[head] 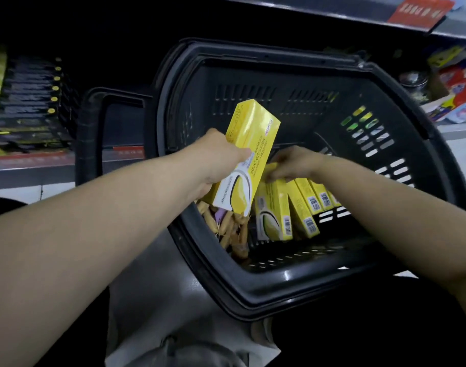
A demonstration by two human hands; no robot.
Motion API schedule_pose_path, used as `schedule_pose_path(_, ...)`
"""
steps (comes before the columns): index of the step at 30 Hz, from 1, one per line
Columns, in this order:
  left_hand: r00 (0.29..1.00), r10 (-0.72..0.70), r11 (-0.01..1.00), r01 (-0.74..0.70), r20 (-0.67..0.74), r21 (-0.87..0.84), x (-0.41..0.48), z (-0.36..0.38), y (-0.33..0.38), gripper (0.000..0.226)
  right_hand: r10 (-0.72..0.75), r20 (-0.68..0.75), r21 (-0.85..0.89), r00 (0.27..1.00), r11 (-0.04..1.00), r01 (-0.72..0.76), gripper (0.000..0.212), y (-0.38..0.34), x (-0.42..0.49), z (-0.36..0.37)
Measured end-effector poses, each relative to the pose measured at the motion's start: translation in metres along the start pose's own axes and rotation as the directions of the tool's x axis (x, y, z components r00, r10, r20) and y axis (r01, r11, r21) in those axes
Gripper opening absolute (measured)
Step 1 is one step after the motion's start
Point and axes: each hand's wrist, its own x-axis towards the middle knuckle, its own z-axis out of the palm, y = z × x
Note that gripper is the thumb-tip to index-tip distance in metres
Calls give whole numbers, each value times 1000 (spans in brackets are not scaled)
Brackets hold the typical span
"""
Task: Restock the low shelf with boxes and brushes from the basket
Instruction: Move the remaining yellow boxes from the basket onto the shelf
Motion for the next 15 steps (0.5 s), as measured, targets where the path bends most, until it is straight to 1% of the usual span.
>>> schedule_pose_path(1,1000,9,1000,-9,-14,6,1,0,0,51,-6,0,224,1000,975,6,41,0,-6,-11)
schedule_pose_path(2,1000,20,1000,-20,-20,-1,2,-1,0,50,-28,1,407,1000,913,25,28,-1,-12,-20)
schedule_pose_path(3,999,30,999,-30,-16,-33,3,-1,0,47,-53,-15,533,998,845,53,16,-2,-17,-28)
schedule_pose_path(4,1000,29,995,-30,-7,-95,4,0,1,43,-77,-39,618,996,782,85,9,-4,-22,-34)
schedule_pose_path(6,1000,19,969,-15,13,-246,3,2,6,37,-122,-85,740,989,657,144,4,-14,-32,-42)
schedule_pose_path(8,1000,26,946,-21,10,-324,1,3,11,33,-143,-138,828,980,526,193,10,-27,-41,-47)
schedule_pose_path(10,998,58,924,-53,0,-379,0,-1,16,23,-120,-210,868,970,435,241,18,-40,-51,-51)
schedule_pose_path(12,995,93,899,-98,-31,-428,-3,-10,22,15,-73,-291,865,954,406,295,24,-53,-61,-57)
schedule_pose_path(15,984,143,891,-176,-109,-419,-5,-32,27,15,13,-381,858,924,379,348,27,-75,-75,-67)
